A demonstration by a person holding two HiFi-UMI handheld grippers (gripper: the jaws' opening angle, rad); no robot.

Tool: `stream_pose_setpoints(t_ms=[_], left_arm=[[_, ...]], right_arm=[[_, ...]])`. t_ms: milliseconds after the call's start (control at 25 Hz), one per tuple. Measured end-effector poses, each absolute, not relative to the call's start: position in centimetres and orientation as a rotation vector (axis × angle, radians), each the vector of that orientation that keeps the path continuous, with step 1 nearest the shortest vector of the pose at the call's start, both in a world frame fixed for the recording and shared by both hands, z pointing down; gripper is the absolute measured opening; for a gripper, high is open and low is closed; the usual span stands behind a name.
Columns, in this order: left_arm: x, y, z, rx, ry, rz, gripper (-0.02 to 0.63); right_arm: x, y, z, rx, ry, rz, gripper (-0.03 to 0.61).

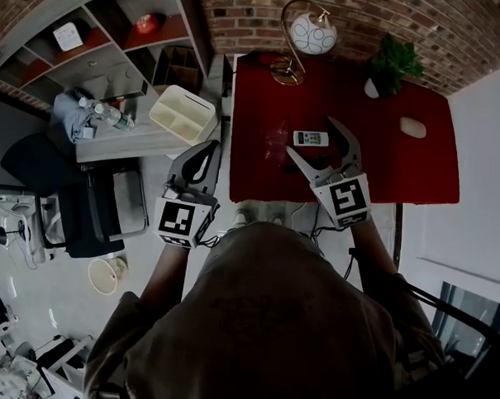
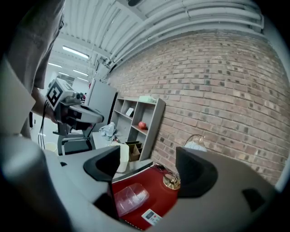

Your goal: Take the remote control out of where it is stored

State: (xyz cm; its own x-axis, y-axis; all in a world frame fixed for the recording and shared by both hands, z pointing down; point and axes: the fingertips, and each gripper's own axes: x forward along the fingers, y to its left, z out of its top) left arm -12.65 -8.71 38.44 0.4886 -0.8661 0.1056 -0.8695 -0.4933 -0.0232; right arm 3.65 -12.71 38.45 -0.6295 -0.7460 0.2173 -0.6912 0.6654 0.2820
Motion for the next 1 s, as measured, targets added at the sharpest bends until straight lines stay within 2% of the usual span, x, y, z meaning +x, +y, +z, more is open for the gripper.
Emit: stream_pose_setpoints(t_ms=[640,680,720,760,800,1000], left_arm=[[-12.7,-9.3,32.5,2.719,-1.674,0.0,0.011],[-12.6,-9.2,32.5,2.725,-1.67,0.001,0.011],[-12.5,-9.2,32.4,2.732,-1.665,0.0,0.011],[-12.4,-9.2,32.4,2.736,-1.661,-0.001,0.011],[-12.3,-9.2,32.3,2.738,-1.658,-0.002,0.011],[-11.9,-9.1,32.1,2.741,-1.657,-0.004,0.011]], right_arm=[[4.1,-9.2,30.6,1.153,-2.75,-0.275,0.376],[4.2,-9.1,30.4,1.165,-2.749,-0.273,0.361],[4.4,-9.0,30.3,1.188,-2.745,-0.275,0.289],[4.7,-9.0,30.2,1.216,-2.744,-0.276,0.191],[5.0,-9.0,30.0,1.239,-2.747,-0.276,0.154],[6.0,-8.8,29.5,1.264,-2.757,-0.32,0.059]])
